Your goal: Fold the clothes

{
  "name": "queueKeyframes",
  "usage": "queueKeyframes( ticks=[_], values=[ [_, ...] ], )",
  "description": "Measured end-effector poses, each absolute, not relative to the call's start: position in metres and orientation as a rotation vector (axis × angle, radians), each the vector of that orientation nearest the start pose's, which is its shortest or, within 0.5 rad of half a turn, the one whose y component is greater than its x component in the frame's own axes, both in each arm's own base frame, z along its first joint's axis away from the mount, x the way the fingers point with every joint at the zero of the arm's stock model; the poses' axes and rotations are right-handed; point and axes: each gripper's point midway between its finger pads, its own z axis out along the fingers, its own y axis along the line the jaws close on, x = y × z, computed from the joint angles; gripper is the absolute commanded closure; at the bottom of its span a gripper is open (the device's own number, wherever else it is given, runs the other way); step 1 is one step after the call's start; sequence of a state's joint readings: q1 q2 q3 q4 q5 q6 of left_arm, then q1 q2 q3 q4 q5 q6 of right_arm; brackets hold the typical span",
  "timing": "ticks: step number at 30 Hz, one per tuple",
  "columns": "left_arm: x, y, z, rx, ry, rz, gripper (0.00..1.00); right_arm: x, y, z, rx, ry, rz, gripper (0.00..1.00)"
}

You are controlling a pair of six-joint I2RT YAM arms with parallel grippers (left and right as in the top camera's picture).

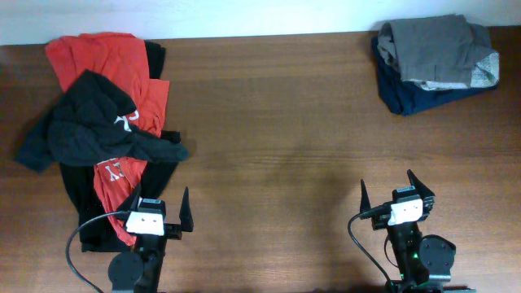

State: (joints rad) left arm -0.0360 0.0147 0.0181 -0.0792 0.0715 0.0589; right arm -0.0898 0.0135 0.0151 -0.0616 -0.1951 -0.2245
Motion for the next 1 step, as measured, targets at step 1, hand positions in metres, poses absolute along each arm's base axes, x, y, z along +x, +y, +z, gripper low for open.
queueKeyframes(
  ticks=[1],
  values=[
    [0.2450,-0.0211,0.1597,0.133,1.641,-0.041,0.01,0.2451,0.0114,0.1629,-0.259,1.610,-0.083,0.01]
  ],
)
